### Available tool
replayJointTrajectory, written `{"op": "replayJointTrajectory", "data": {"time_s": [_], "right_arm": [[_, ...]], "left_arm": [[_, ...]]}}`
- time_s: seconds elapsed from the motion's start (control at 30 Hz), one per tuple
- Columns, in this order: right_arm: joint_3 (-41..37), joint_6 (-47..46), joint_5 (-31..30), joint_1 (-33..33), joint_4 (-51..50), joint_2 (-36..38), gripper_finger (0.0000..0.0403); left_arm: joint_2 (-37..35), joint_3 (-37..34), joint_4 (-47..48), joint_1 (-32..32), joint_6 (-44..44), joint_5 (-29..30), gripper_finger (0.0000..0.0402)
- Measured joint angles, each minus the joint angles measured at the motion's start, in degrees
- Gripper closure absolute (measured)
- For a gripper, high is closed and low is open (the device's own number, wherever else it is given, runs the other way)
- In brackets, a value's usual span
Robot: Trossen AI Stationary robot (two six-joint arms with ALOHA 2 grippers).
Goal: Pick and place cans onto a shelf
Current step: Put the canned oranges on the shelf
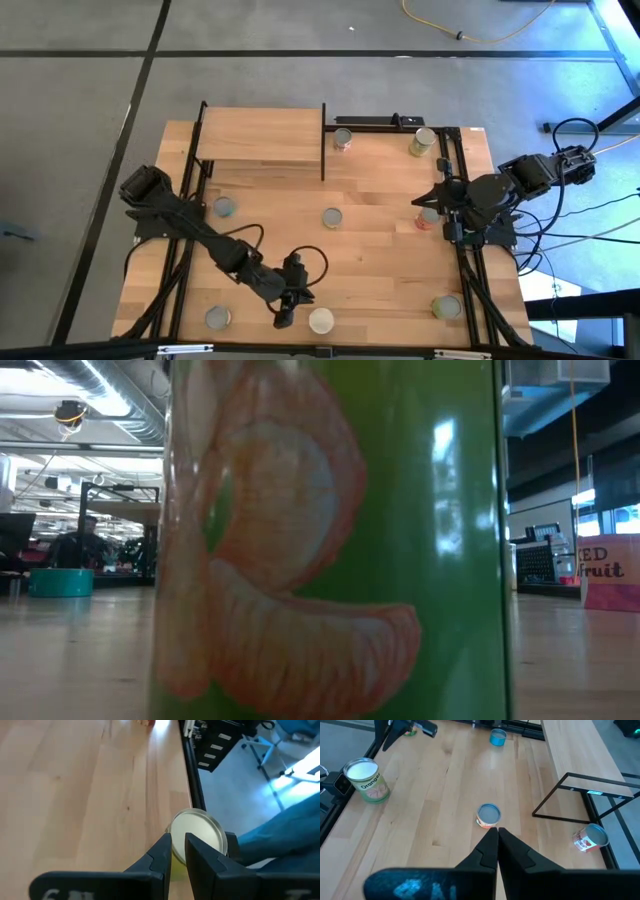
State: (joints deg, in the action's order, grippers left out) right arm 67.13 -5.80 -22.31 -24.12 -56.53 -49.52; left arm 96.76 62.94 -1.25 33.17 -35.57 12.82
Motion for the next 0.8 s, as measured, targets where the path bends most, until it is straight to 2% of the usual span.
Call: {"op": "replayJointTrajectory", "data": {"time_s": [0.37, 0.6, 0.8], "right_arm": [[0.0, 0.04, -0.04, 0.0, 0.0, 0.02, 0.039], [0.0, 0.04, -0.04, -0.02, 0.0, 0.0, 0.039], [0.0, 0.04, -0.04, -0.02, 0.0, 0.0, 0.039]], "left_arm": [[0.45, 0.0, -0.22, 0.0, -7.39, -2.53, 0.0356], [0.45, 0.0, -0.41, 0.01, -7.57, -2.91, 0.0356], [2.43, -0.11, -4.4, 0.02, -8.35, -2.8, 0.0356]]}}
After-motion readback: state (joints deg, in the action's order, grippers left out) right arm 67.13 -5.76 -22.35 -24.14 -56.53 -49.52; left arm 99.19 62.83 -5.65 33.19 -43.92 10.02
